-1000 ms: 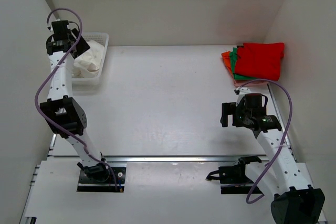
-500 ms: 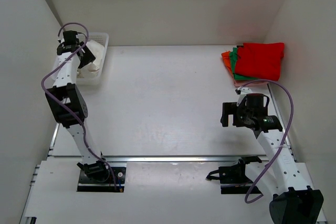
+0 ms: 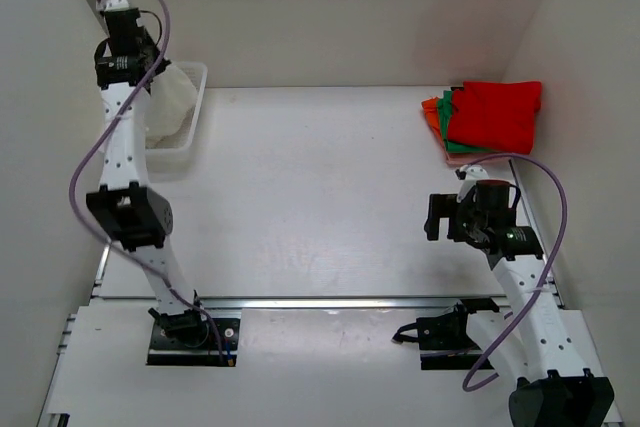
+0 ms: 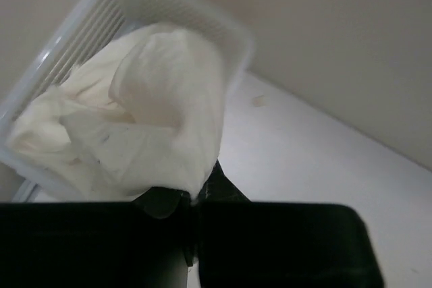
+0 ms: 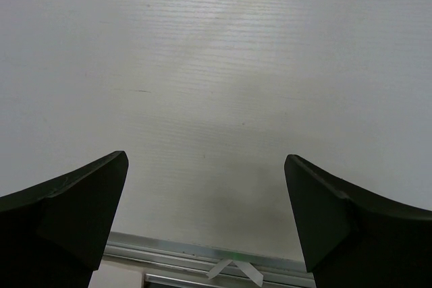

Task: Fold and stack the t-shirts
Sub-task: Grab crumpled tshirt from bin with the left arm, then move the tshirt to the center of the board

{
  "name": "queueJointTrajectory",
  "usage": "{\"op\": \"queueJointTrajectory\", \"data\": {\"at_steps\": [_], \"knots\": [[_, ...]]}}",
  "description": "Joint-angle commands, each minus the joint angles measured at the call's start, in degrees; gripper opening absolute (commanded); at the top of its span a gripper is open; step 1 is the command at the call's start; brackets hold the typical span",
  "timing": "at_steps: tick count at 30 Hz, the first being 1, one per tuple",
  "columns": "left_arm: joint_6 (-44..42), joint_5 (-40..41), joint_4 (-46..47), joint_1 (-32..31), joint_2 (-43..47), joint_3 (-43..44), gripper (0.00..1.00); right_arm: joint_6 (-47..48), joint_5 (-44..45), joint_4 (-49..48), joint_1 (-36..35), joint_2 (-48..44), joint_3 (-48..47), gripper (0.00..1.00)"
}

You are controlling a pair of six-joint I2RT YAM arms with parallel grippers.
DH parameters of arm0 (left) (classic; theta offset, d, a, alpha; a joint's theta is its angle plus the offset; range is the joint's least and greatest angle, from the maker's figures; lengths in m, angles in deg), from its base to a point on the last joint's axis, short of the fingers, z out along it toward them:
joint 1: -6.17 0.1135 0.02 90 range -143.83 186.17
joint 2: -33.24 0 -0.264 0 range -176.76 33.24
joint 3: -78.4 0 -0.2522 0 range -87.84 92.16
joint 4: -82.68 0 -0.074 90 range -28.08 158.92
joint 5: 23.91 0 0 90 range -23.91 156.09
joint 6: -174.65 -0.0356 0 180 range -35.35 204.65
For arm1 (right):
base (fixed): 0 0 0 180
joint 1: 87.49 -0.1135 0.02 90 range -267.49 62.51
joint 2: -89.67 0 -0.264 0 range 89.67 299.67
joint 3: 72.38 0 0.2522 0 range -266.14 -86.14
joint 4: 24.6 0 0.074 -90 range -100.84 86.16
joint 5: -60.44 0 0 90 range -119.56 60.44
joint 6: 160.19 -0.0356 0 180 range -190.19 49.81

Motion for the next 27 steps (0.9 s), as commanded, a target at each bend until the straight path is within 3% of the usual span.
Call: {"op": "queueJointTrajectory", "data": {"at_steps": [1,4,9,14,16,19,22,24,25,27], "knots": [[-1.75,-3.04,13.54,-7.63,25.96,-4.24,0.0,-0.21,2.36,-1.49,0.19,-2.04,0.09,0.99],[7.13,-15.51,15.05,-5.79,34.59,-8.62,0.0,0.4,1.67,-1.49,1.6,-2.48,0.09,0.99],[16.35,-30.86,21.63,-6.76,45.33,-26.53,0.0,0.66,0.53,-1.75,2.39,-4.94,0.18,0.99],[22.69,-41.16,28.67,-8.07,47.46,-40.34,0.0,0.4,0.34,-1.49,2.39,-7.31,0.61,0.99],[24.28,-43.73,30.76,-12.02,46.84,-49.81,0.0,0.75,0.34,-1.75,2.39,-7.23,0.18,0.99],[21.41,-40.42,32.2,-17.29,45.09,-62.39,0.0,0.75,-0.09,-1.84,2.39,-5.65,0.27,0.99],[18.84,-30.24,28.76,-19.23,39.56,-67.42,0.0,0.75,-1.41,-1.75,2.39,-3.81,0.18,0.99],[16.39,-29.07,27.37,-16.53,32.82,-66.66,0.17,0.58,-0.63,-1.66,-0.14,-2.66,0.1,1.0],[15.07,-29.15,25.7,-15.29,30.78,-64.99,0.2,0.84,0.33,-1.66,-1.2,-2.66,0.09,0.99],[13.21,-29.94,23.5,-14.32,31.62,-63.75,0.31,0.4,0.52,-1.66,-3.4,-3.09,0.09,0.99]]}}
